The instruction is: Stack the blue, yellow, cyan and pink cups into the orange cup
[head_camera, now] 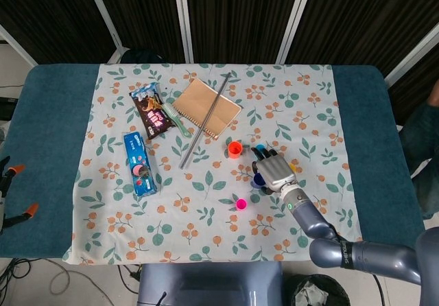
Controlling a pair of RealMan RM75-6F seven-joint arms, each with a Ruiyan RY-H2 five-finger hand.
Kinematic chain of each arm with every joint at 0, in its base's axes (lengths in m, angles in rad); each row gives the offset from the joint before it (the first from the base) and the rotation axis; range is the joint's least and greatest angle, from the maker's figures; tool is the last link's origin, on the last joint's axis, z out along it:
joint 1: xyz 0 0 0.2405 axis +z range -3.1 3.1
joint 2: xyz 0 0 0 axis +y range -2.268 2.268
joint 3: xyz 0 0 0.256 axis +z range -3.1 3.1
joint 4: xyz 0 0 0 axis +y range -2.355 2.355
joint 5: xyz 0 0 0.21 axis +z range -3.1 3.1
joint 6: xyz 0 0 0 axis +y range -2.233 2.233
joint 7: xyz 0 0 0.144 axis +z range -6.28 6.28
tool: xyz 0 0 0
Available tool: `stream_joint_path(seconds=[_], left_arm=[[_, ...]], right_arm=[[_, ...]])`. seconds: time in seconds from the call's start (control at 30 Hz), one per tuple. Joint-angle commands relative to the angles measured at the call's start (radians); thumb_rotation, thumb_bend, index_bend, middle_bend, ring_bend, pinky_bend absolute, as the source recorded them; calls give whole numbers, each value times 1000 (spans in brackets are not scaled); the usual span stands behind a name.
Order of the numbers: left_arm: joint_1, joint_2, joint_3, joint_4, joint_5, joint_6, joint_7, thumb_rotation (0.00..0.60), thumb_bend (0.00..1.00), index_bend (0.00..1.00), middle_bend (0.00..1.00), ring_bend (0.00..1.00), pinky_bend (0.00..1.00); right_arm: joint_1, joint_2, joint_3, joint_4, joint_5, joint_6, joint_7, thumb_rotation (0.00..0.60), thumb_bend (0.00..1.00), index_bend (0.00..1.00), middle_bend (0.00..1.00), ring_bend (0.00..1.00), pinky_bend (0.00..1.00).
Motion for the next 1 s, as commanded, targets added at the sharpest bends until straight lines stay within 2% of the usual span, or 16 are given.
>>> stream_joint_path(seconds=[0.03, 0.67, 1.0], left_arm=[[0, 0, 0, 0, -1, -1, 0, 600, 172, 208, 11, 0, 0], [0, 4, 1, -5, -5, -6, -1, 600, 172, 212, 11, 0, 0], [-2, 3, -2, -5, -13, -10, -2, 600, 172, 212, 11, 0, 0]], right_arm=[[4, -2, -3, 5, 4, -1, -1, 600, 343, 425, 0, 95, 164], [25, 32, 0, -23, -6, 10, 15, 600, 342, 489, 0, 107, 168], [93, 95, 64, -88, 49, 39, -38, 600, 342, 500, 0, 108, 168]])
